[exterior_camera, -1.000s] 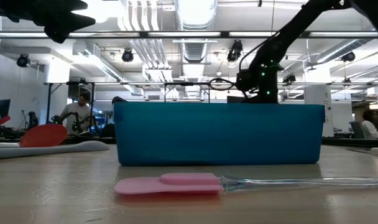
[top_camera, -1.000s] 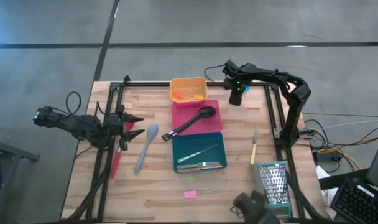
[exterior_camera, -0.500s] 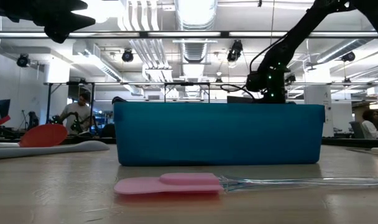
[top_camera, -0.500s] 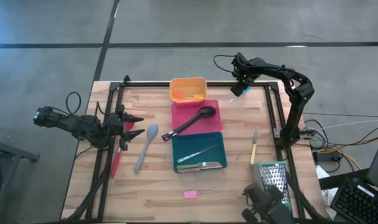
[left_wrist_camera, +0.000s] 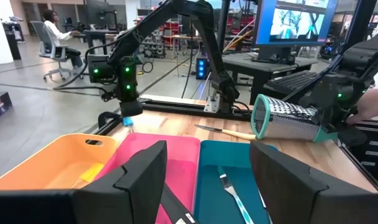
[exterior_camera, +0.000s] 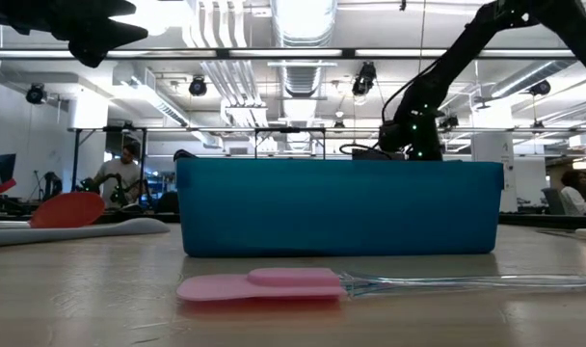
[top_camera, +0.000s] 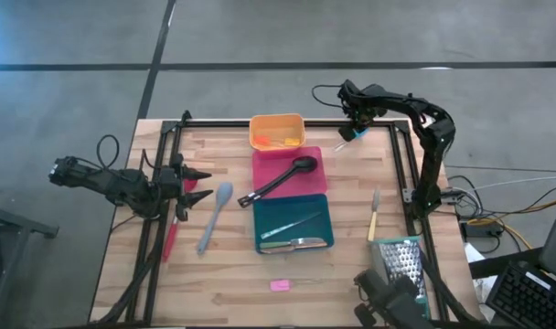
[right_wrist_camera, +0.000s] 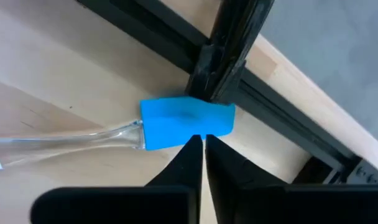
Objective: Pick & Place Kitchen Items
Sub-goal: Put the blue spatula into the yellow bin
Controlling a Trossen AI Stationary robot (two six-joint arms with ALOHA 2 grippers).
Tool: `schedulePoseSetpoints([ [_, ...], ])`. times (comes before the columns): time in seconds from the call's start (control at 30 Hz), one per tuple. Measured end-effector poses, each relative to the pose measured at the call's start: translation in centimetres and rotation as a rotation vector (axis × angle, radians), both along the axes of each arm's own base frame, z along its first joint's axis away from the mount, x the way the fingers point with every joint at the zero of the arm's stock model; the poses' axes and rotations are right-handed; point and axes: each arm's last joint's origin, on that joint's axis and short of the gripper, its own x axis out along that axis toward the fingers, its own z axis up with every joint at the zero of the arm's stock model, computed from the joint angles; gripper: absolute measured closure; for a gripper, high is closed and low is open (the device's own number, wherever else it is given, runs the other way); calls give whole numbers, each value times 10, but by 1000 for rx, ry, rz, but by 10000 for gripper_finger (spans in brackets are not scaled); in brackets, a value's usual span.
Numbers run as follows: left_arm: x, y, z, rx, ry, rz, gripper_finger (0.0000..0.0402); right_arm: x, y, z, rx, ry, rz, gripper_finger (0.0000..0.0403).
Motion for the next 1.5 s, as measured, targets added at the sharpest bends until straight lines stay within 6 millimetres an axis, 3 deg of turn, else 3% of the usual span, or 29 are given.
schedulePoseSetpoints([
  [0.5,0,0,0,-5,-1,0,168,6,1,7,49,20,-170,394],
  [0.93,0,0,0,-10,-1,0,168,17,5,9,24,-60,-315,394],
  [1.2,0,0,0,-14,-1,0,168,34,7,8,46,-190,-283,394],
  [1.5,0,0,-2,-48,6,-2,168,27,4,3,30,-181,-347,394],
])
